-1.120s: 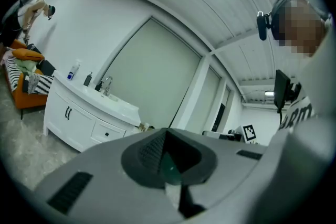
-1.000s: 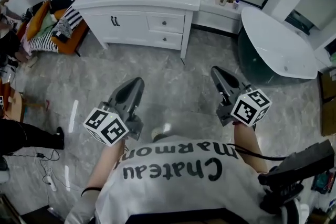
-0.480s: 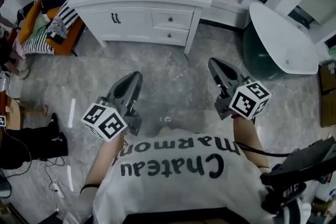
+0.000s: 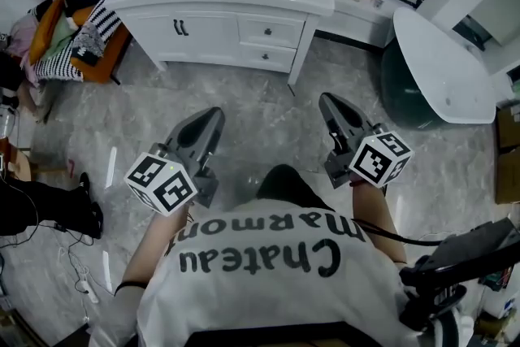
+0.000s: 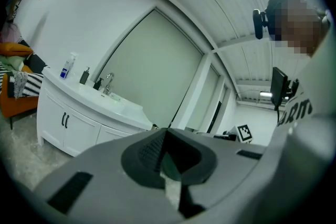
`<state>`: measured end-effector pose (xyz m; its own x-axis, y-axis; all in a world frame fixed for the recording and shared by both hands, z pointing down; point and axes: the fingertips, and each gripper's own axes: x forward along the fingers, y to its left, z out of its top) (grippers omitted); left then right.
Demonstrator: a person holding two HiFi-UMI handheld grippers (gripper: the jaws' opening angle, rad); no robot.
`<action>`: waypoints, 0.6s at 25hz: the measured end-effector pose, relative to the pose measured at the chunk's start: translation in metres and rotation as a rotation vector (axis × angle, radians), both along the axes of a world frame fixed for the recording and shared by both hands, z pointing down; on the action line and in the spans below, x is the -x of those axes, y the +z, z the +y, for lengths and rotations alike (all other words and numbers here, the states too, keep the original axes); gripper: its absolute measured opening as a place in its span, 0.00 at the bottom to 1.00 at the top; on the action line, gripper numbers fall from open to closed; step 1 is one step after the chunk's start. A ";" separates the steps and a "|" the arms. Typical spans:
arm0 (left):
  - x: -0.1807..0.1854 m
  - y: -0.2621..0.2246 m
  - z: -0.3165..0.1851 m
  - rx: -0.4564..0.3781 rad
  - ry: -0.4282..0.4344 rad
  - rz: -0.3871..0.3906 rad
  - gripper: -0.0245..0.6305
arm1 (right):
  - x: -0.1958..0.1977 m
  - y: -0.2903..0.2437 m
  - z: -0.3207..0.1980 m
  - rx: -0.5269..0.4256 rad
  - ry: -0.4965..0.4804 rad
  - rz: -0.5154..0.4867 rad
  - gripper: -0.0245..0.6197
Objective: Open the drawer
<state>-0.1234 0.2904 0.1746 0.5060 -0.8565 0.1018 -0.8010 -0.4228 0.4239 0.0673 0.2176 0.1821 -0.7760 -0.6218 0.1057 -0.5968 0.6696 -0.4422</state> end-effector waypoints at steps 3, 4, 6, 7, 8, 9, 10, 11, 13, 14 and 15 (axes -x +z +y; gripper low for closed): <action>-0.004 0.007 -0.013 0.006 0.000 -0.010 0.05 | 0.007 0.008 -0.013 0.011 -0.026 0.003 0.04; -0.005 0.011 -0.019 0.011 -0.002 -0.009 0.05 | 0.009 0.011 -0.020 0.013 -0.035 0.004 0.04; -0.006 0.019 -0.034 0.026 -0.007 -0.003 0.05 | 0.013 0.018 -0.036 0.021 -0.049 0.000 0.04; -0.007 0.023 -0.042 0.033 -0.010 0.000 0.05 | 0.015 0.021 -0.046 0.027 -0.055 0.000 0.04; -0.007 0.026 -0.051 0.040 -0.013 0.002 0.05 | 0.018 0.025 -0.058 0.035 -0.062 0.003 0.04; -0.007 0.029 -0.061 0.046 -0.017 0.006 0.05 | 0.021 0.030 -0.070 0.042 -0.069 0.009 0.04; -0.007 0.032 -0.072 0.051 -0.020 0.011 0.05 | 0.024 0.034 -0.084 0.048 -0.076 0.018 0.04; -0.007 0.034 -0.083 0.054 -0.022 0.015 0.05 | 0.027 0.037 -0.098 0.049 -0.085 0.033 0.04; -0.007 0.037 -0.105 0.060 -0.024 0.015 0.05 | 0.034 0.042 -0.125 0.033 -0.106 0.081 0.04; -0.006 0.039 -0.117 0.066 -0.026 0.012 0.05 | 0.038 0.043 -0.138 0.014 -0.123 0.116 0.04; -0.005 0.041 -0.128 0.076 -0.030 0.011 0.05 | 0.042 0.044 -0.149 -0.009 -0.144 0.156 0.04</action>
<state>-0.1188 0.1622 0.2155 0.4817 -0.8613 0.1617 -0.8078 -0.3649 0.4629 0.0252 0.0683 0.2258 -0.8316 -0.5073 0.2262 -0.5554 0.7563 -0.3458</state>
